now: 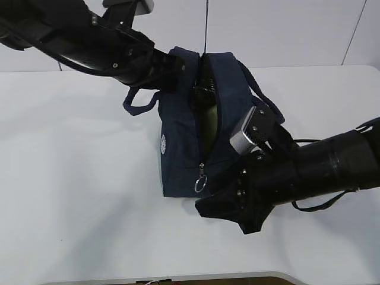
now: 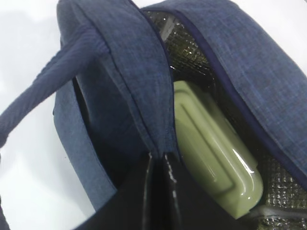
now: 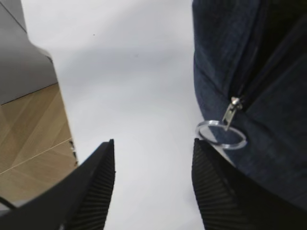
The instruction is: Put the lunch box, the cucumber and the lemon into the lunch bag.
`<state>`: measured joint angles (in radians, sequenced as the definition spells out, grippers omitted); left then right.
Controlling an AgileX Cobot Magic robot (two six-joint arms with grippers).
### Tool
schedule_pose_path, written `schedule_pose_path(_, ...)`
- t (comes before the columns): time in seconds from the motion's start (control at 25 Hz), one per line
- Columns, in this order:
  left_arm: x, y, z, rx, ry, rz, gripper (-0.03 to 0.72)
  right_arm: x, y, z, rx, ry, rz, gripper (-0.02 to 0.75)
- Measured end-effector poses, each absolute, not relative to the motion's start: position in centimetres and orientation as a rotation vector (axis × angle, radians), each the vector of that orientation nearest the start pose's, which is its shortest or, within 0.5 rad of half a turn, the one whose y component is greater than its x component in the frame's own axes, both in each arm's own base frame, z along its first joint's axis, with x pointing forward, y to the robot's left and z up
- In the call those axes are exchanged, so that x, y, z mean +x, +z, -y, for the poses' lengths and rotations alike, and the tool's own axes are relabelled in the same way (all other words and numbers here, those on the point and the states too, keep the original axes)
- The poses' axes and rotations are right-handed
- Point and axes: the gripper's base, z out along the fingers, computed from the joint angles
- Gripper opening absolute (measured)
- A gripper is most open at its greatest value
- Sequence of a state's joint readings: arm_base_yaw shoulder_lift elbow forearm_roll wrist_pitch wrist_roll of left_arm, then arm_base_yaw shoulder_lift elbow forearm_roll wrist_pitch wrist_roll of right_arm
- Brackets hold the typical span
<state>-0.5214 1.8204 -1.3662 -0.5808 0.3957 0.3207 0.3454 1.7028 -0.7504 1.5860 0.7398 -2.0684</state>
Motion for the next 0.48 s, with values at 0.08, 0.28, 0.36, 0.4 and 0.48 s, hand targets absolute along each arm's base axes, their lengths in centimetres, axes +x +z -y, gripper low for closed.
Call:
schedule_pose_path(0.08,35.2,26.0,22.4,0.461,-0.624,-2.289,-0.013,26.4,16.8,-16.0,-1.212,0.794,-1.905,0.419)
schedule_pose_path(0.28,35.2,26.0,22.4,0.461,-0.624,-2.289,-0.013,27.2,15.9,-16.1,-1.207,0.740,-1.860,0.419)
schedule_pose_path(0.36,35.2,26.0,22.4,0.461,-0.624,-2.289,-0.013,27.4,15.8,-16.1,-1.205,0.722,-1.864,0.419)
schedule_pose_path(0.4,35.2,26.0,22.4,0.461,-0.624,-2.289,-0.013,27.5,15.8,-16.0,-1.204,0.708,-1.870,0.419)
schedule_pose_path(0.48,35.2,26.0,22.4,0.461,-0.624,-2.289,-0.013,27.6,15.6,-15.8,-1.201,0.671,-1.890,0.419)
